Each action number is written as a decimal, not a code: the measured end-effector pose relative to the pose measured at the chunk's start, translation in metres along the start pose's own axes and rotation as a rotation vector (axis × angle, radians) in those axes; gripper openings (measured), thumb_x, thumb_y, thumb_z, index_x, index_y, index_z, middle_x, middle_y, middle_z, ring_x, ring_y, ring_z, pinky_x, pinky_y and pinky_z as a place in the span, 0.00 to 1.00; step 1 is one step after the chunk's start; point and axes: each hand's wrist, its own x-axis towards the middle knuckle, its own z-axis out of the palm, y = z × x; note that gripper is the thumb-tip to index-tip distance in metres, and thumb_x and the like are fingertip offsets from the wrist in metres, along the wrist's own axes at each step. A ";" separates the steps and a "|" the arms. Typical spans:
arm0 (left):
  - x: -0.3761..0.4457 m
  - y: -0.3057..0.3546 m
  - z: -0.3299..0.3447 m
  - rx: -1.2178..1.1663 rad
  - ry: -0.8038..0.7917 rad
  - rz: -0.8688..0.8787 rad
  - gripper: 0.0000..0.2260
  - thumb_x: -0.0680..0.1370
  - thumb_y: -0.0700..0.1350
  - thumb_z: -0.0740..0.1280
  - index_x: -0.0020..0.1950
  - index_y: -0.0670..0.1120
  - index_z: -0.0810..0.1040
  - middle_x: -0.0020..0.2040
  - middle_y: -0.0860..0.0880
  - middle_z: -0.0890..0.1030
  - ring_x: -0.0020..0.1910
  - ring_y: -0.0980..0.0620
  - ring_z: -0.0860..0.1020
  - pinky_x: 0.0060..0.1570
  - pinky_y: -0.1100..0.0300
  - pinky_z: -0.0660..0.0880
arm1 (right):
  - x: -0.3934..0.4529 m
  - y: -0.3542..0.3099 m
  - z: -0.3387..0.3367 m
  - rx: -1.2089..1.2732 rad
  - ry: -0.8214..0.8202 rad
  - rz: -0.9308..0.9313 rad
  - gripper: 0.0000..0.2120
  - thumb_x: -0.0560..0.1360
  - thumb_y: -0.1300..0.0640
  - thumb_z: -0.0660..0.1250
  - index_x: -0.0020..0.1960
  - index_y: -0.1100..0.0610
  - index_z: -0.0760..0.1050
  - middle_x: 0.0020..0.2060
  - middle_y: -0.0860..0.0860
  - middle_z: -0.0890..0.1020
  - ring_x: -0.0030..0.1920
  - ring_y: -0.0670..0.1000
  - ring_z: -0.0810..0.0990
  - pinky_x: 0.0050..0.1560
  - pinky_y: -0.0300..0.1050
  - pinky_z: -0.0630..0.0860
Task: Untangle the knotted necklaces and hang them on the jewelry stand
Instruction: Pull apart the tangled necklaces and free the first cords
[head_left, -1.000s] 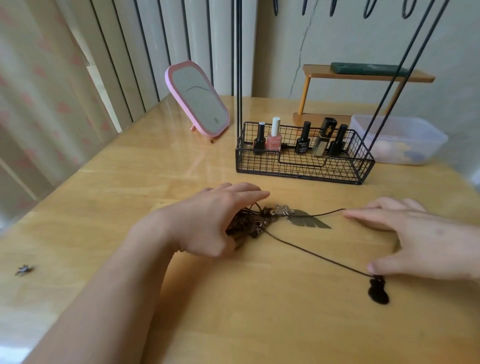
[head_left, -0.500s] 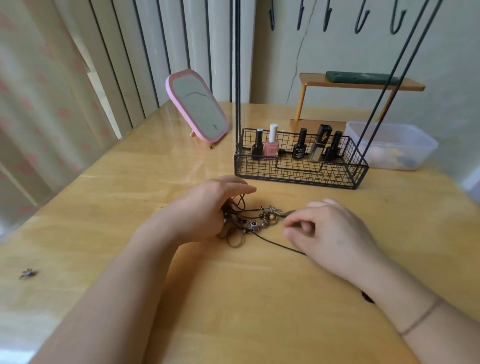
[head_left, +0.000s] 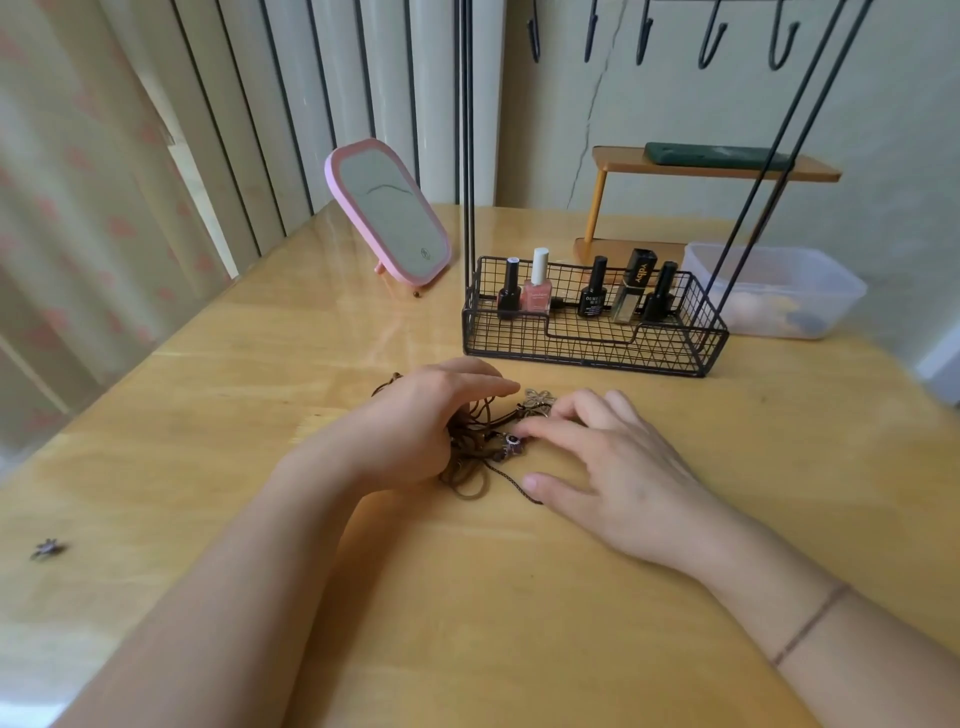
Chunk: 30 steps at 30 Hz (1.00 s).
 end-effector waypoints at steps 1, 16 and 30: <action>-0.001 0.001 0.000 -0.007 0.001 0.010 0.41 0.63 0.24 0.55 0.72 0.51 0.74 0.69 0.55 0.72 0.67 0.54 0.72 0.63 0.65 0.70 | 0.000 0.000 -0.002 -0.011 0.012 0.011 0.17 0.76 0.36 0.62 0.63 0.38 0.71 0.57 0.38 0.64 0.60 0.43 0.60 0.63 0.46 0.66; -0.004 0.005 -0.003 -0.094 -0.099 0.036 0.36 0.64 0.29 0.58 0.70 0.51 0.75 0.65 0.57 0.73 0.55 0.58 0.76 0.54 0.64 0.74 | -0.001 0.010 -0.011 -0.082 -0.018 0.036 0.12 0.76 0.35 0.61 0.51 0.41 0.70 0.56 0.37 0.64 0.63 0.43 0.59 0.65 0.45 0.63; -0.002 0.018 0.007 0.148 -0.036 0.003 0.25 0.67 0.74 0.61 0.55 0.60 0.80 0.54 0.64 0.75 0.48 0.60 0.76 0.45 0.58 0.75 | -0.012 0.031 -0.020 0.243 0.075 -0.048 0.08 0.80 0.52 0.61 0.43 0.48 0.67 0.35 0.46 0.80 0.37 0.45 0.75 0.40 0.41 0.72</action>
